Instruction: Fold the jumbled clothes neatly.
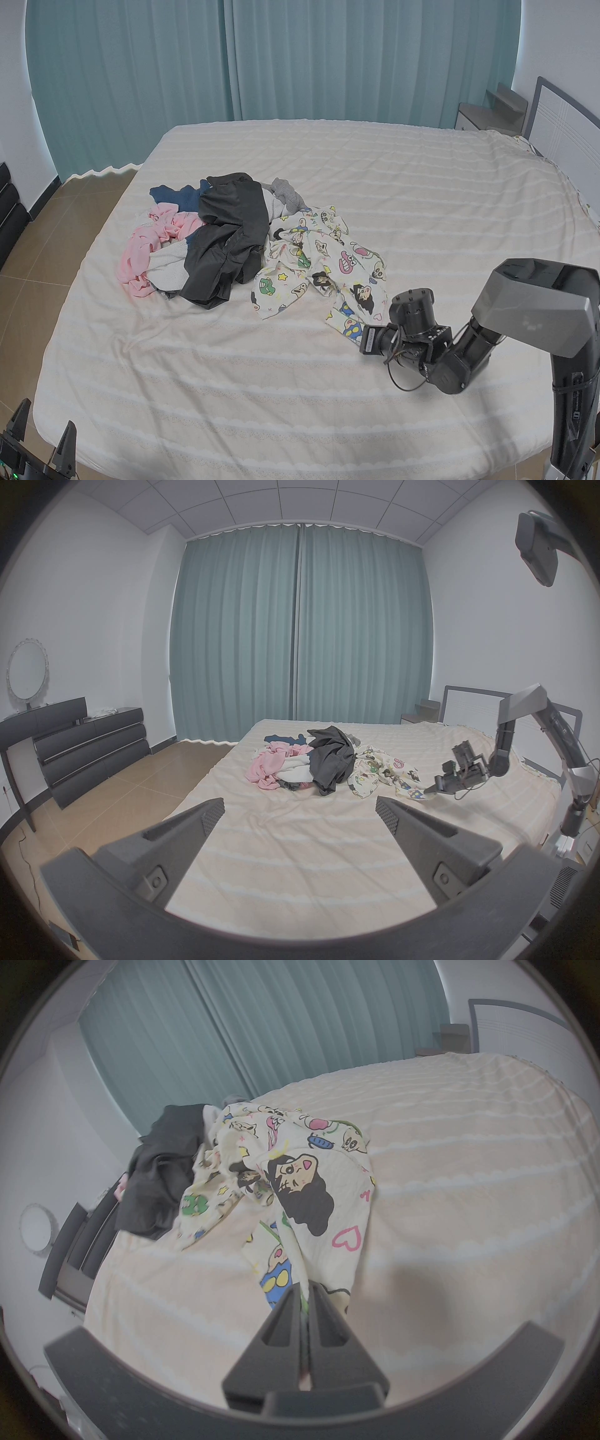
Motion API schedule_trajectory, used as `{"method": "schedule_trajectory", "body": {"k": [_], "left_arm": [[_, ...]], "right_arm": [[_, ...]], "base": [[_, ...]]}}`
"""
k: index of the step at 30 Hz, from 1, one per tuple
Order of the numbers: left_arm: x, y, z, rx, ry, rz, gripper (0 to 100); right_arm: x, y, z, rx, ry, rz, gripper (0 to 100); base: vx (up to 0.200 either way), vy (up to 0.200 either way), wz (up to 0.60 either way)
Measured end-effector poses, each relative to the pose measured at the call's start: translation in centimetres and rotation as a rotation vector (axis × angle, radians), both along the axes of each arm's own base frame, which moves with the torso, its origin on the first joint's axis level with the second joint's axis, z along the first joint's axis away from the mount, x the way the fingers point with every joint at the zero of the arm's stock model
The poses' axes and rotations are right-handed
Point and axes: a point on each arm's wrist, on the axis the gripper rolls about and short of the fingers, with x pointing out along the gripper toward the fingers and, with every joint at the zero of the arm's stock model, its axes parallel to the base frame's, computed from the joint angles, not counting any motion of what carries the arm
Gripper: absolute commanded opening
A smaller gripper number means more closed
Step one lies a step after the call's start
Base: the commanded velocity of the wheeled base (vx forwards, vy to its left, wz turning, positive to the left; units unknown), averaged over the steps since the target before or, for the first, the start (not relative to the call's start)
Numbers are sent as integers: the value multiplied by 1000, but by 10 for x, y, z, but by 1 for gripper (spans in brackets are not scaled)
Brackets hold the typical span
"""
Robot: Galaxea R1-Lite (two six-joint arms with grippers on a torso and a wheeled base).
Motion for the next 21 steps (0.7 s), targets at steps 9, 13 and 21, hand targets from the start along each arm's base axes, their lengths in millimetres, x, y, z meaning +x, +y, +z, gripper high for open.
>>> {"method": "schedule_trajectory", "body": {"k": [9,13,21], "left_arm": [[0,0,0,0,0,0,100],[0,0,0,0,0,0,100],[0,0,0,0,0,0,100]], "right_arm": [[-81,-33,3,-12,37,115,0],[-114,-50,6,0,28,177,0],[-154,-75,22,18,25,265,0]], "base": [[0,0,0],[0,0,0],[0,0,0]]}}
